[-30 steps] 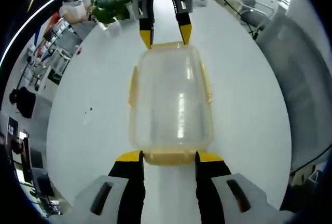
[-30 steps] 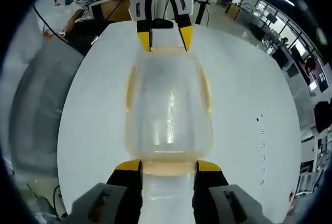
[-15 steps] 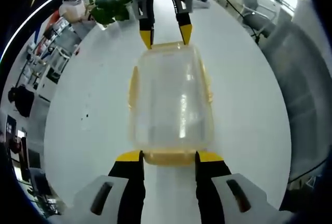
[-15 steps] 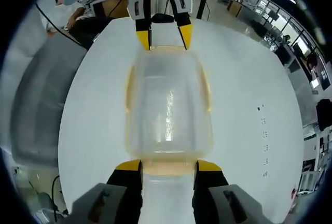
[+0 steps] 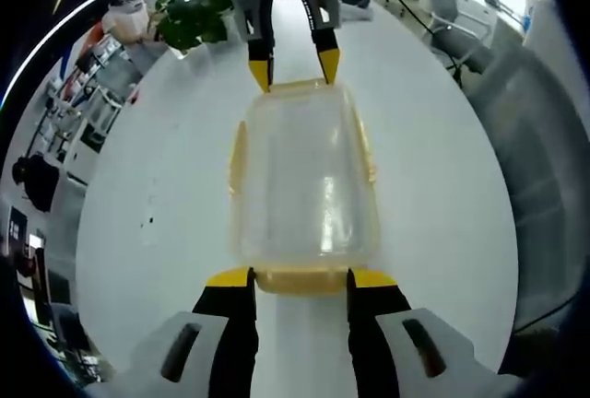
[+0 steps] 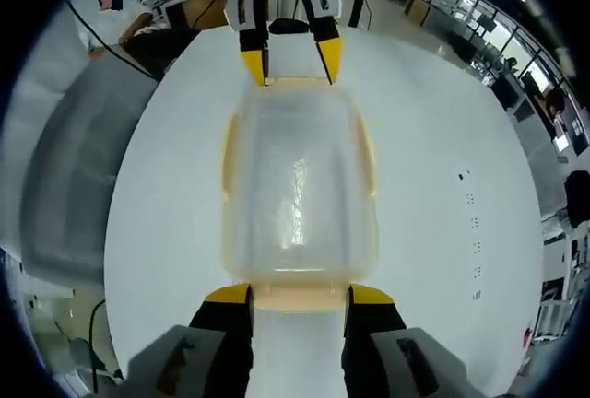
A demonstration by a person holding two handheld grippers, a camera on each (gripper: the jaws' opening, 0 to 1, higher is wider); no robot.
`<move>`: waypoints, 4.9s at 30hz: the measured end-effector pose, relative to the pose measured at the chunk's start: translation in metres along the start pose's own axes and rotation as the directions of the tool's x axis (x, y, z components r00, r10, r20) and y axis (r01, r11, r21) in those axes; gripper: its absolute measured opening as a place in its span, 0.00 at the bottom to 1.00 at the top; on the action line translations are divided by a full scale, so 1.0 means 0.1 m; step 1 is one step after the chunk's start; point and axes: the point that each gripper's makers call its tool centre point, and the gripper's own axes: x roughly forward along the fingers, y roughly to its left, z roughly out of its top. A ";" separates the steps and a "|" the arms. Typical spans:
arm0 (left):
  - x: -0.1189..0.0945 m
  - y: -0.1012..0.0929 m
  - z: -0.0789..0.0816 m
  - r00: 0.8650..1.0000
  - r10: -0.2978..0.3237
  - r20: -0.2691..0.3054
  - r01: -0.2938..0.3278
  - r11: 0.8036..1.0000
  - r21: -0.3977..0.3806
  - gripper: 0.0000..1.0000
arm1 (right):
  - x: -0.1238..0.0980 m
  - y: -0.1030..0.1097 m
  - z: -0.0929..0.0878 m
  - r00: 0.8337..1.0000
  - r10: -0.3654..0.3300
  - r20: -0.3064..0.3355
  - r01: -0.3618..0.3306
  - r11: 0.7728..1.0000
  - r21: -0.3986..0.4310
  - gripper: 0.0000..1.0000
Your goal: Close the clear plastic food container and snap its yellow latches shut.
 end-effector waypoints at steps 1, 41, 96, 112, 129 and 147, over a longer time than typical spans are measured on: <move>0.01 0.00 0.01 1.000 -0.001 0.001 0.001 1.000 0.000 0.35 | 0.00 0.00 -0.01 1.000 0.001 -0.002 -0.001 1.000 0.000 0.35; 0.20 -0.01 0.07 0.999 -0.038 0.015 0.038 0.999 -0.016 0.36 | 0.10 -0.04 -0.19 0.999 0.043 0.014 -0.043 0.999 0.006 0.36; 0.03 0.05 0.23 0.976 0.184 0.115 -0.027 0.629 -0.777 0.45 | -0.15 -0.16 0.05 0.928 -0.308 0.208 0.029 0.617 0.787 0.42; 0.17 0.00 0.22 0.965 0.220 0.141 0.031 0.439 -0.898 0.37 | 0.06 -0.07 0.06 0.908 -0.319 0.272 -0.123 0.417 0.900 0.42; 0.23 -0.06 0.17 0.970 0.203 0.131 0.022 0.465 -0.885 0.30 | 0.10 -0.05 0.04 0.926 -0.280 0.252 -0.119 0.417 0.901 0.34; 0.23 -0.03 0.15 0.984 0.144 0.107 0.026 0.471 -0.882 0.26 | 0.16 0.01 0.09 0.952 -0.232 0.198 -0.104 0.365 0.925 0.31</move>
